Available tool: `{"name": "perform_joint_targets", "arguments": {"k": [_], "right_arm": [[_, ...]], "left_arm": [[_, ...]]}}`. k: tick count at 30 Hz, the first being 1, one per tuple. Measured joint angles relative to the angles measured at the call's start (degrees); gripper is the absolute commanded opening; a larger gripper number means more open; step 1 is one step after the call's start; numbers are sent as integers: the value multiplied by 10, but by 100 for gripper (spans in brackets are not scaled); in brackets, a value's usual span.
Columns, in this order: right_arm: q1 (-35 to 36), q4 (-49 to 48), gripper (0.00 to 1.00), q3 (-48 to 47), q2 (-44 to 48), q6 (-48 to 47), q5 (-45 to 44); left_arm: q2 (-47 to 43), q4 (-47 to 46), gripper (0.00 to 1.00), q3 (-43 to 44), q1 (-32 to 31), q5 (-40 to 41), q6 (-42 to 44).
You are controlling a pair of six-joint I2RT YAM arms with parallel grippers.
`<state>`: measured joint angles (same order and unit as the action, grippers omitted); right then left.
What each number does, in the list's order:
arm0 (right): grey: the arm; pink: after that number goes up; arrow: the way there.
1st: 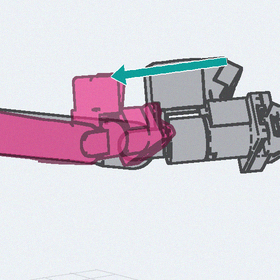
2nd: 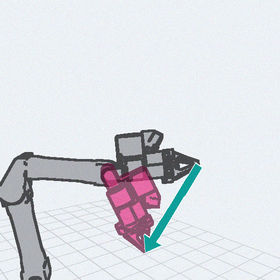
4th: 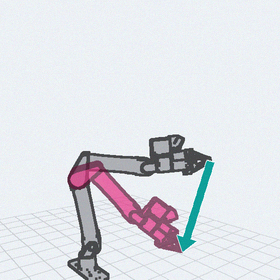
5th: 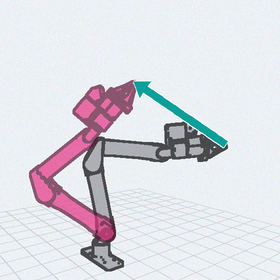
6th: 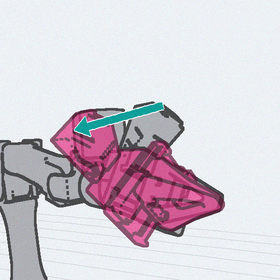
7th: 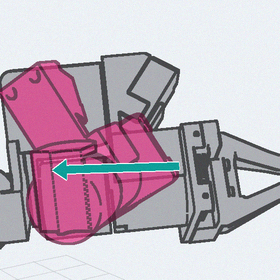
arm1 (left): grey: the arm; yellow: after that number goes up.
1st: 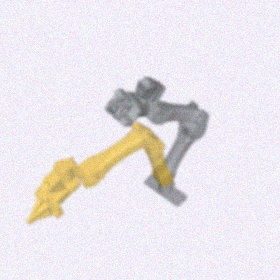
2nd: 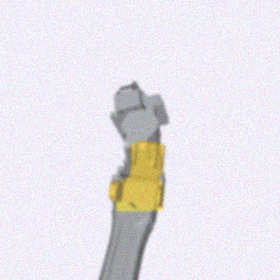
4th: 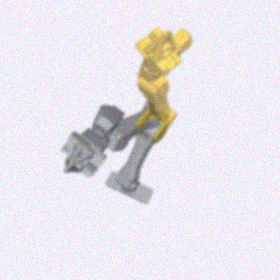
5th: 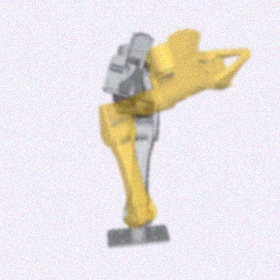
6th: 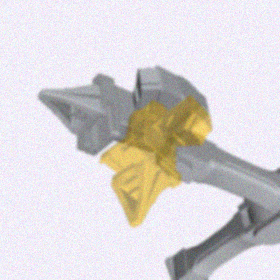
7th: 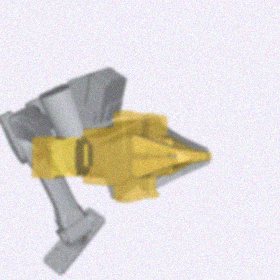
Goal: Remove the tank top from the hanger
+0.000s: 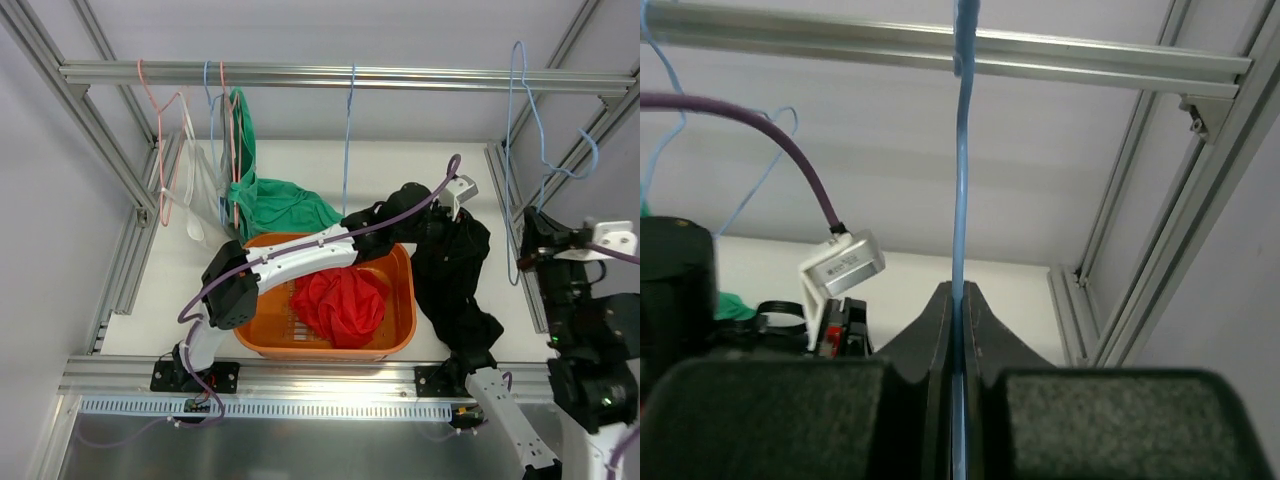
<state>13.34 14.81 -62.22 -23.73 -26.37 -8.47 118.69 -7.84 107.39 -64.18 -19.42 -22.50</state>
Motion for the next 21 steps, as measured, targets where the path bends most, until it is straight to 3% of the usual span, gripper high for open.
{"name": "perform_joint_targets", "arguments": {"k": [3,4,6,7,11,16,21], "right_arm": [[0,171,0,-137,-29,52,-6],[0,209,0,-161,-29,64,-8],[0,283,0,-187,-19,86,-14],[0,320,0,-197,-18,96,-16],[0,439,0,-250,-44,120,-14],[0,481,0,-287,-122,122,-18],[-3,488,0,-389,-300,105,-21]], "left_arm": [[2,36,59,12,2,33,26],[0,43,77,12,2,45,32],[-3,58,84,12,5,65,46],[-7,64,98,11,5,72,51],[-35,78,99,-7,9,84,66],[-89,78,99,-40,8,73,71],[-140,77,99,-82,-1,24,96]]}}
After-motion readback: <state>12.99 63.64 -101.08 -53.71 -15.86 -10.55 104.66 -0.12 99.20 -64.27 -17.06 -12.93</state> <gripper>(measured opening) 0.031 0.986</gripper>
